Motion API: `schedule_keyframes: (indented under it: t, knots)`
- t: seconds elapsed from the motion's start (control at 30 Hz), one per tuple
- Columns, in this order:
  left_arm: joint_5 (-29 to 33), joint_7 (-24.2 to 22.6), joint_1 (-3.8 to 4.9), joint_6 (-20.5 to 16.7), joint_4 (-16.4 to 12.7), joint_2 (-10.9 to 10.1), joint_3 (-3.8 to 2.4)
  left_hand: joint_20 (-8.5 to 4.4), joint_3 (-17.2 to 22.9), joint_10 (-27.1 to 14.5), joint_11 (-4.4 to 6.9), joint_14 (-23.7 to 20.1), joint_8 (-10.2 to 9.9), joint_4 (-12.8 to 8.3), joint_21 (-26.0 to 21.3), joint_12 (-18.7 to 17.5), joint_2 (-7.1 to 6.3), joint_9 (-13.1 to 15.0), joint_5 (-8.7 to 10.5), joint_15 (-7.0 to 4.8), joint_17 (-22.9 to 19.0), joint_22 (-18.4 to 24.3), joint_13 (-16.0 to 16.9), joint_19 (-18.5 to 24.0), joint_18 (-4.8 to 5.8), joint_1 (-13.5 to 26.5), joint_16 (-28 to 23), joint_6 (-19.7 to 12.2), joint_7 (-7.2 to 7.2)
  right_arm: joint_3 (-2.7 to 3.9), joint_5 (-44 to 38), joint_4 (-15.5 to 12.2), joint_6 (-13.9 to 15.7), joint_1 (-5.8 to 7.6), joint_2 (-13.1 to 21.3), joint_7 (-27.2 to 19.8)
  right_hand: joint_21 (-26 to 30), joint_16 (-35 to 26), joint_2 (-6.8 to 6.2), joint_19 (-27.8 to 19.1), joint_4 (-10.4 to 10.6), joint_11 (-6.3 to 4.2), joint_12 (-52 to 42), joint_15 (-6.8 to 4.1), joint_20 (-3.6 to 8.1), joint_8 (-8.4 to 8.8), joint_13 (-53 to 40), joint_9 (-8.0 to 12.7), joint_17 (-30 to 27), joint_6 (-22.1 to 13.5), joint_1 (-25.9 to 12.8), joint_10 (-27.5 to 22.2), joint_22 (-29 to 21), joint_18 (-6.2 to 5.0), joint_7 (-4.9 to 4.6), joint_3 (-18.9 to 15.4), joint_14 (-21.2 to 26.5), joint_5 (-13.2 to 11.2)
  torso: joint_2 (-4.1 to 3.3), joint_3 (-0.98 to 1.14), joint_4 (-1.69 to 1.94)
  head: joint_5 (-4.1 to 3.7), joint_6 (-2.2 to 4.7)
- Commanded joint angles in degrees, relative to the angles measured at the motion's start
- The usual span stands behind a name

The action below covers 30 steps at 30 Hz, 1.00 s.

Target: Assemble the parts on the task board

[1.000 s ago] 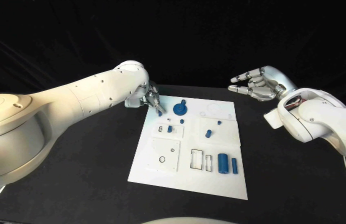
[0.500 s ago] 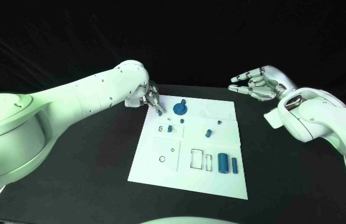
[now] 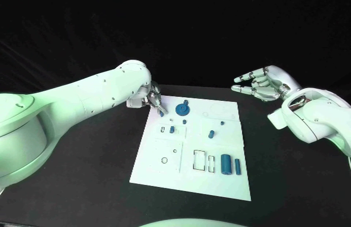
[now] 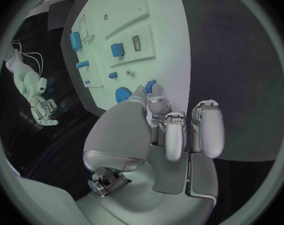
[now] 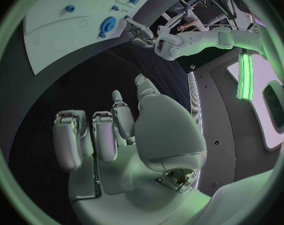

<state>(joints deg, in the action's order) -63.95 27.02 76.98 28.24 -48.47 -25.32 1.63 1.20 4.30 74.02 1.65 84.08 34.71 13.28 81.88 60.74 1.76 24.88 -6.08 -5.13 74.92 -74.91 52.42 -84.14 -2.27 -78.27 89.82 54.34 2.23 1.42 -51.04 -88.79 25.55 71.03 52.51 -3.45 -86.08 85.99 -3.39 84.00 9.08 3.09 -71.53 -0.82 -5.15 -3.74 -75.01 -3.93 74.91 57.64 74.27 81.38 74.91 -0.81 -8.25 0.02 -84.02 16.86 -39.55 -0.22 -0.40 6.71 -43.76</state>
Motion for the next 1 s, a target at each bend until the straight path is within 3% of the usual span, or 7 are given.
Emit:
schedule_keyframes:
  t: [0.03,0.17,0.43,0.53,0.7,1.0]
  knots:
    - [0.08,0.33,-0.25,1.68,0.11,0.15,0.19,-0.43,1.08,0.00,0.43,5.92,-0.33,-0.32,-0.04,-0.24,-0.09,-0.14,-0.44,-0.28,15.08,-5.95,-0.13,-2.60,-0.07,-0.95,0.18,-0.11,-0.24,0.01,-0.33,-0.10,-0.76,-0.03,-0.01,-0.44,0.37,-0.35,0.16,1.56,-0.12,0.04,0.27,-0.28,0.14,-0.10,-3.06,-0.04,7.76,-0.17,0.14,-0.30,7.01,-1.10,0.15,-0.32,-4.31,0.21,0.00,-0.01,0.00,-0.03,-0.07]
    - [0.11,0.21,-0.28,1.90,0.12,0.16,0.21,-0.45,3.16,-0.10,0.45,5.92,-0.67,-0.81,-0.15,-0.53,-0.58,-0.34,-0.93,-0.29,15.08,-5.91,-0.41,-2.57,-0.09,-1.77,0.18,-0.19,-0.24,0.01,-0.33,-0.11,-0.77,-0.03,-0.01,-0.44,0.37,-0.33,0.18,1.57,-0.11,0.04,0.23,-0.28,0.14,-0.10,-3.08,-0.05,7.80,-0.16,0.16,-0.28,7.03,-1.10,0.15,-0.36,-4.32,0.23,0.02,0.01,0.05,0.00,-0.08]
    - [1.18,0.13,-0.30,1.97,0.13,0.18,0.25,-0.36,13.90,-0.37,0.14,5.92,-1.61,-2.02,-0.44,-1.48,-2.78,-0.73,-3.24,-0.05,15.08,-5.87,-1.28,-2.52,-0.14,-2.35,0.18,-0.75,0.37,0.01,-0.33,-0.16,-0.78,-0.03,-0.02,-0.48,0.37,-0.33,0.18,1.57,-0.11,0.04,0.23,-0.28,0.14,-0.10,-3.08,-0.05,7.80,-0.16,0.16,-0.28,7.03,-1.10,0.15,-0.36,-4.32,0.23,0.01,0.02,0.03,0.12,-0.08]
    - [1.73,-0.17,-0.31,1.58,0.09,0.16,0.27,-0.13,20.98,-0.34,-0.27,5.92,-1.32,-3.13,-0.55,-1.84,-4.82,-0.32,-5.87,0.25,15.08,-5.89,-1.68,-2.52,-0.16,-1.08,0.18,-0.97,0.93,0.01,-0.34,-0.17,-0.78,-0.03,-0.03,-0.50,0.37,-0.33,0.18,1.57,-0.11,0.04,0.23,-0.28,0.14,-0.10,-3.08,-0.05,7.80,-0.16,0.16,-0.28,7.03,-1.10,0.15,-0.36,-4.32,0.23,0.02,0.02,0.02,0.12,-0.08]
    - [1.42,-1.40,-0.32,-0.60,-0.20,0.02,0.38,0.12,28.91,0.12,-0.36,5.92,-0.26,-5.50,-0.62,-1.87,-7.63,0.74,-6.38,0.47,15.08,-6.02,-1.90,-2.55,-0.16,2.14,0.18,-1.19,0.98,0.01,-0.30,-0.19,-0.79,-0.03,-0.03,-0.54,0.37,-0.33,0.18,1.57,-0.11,0.04,0.23,-0.28,0.14,-0.10,-3.08,-0.05,7.80,-0.16,0.16,-0.28,7.03,-1.10,0.15,-0.36,-4.32,0.23,0.03,0.01,0.02,0.26,-0.09]
    - [1.51,-3.41,-0.33,-5.13,-1.27,-0.89,0.46,0.07,33.04,1.29,-0.12,5.92,1.11,-8.13,-0.21,-1.12,-9.84,1.89,-10.43,0.30,15.08,-6.61,-1.15,-2.79,-0.02,4.77,0.18,-0.74,0.64,0.00,-0.17,-0.21,-0.82,-0.03,0.07,-0.56,0.37,-0.33,0.18,1.57,-0.11,0.04,0.23,-0.28,0.14,-0.10,-3.08,-0.05,7.80,-0.16,0.16,-0.28,7.03,-1.10,0.15,-0.36,-4.32,0.23,0.06,0.03,0.02,0.34,-0.08]
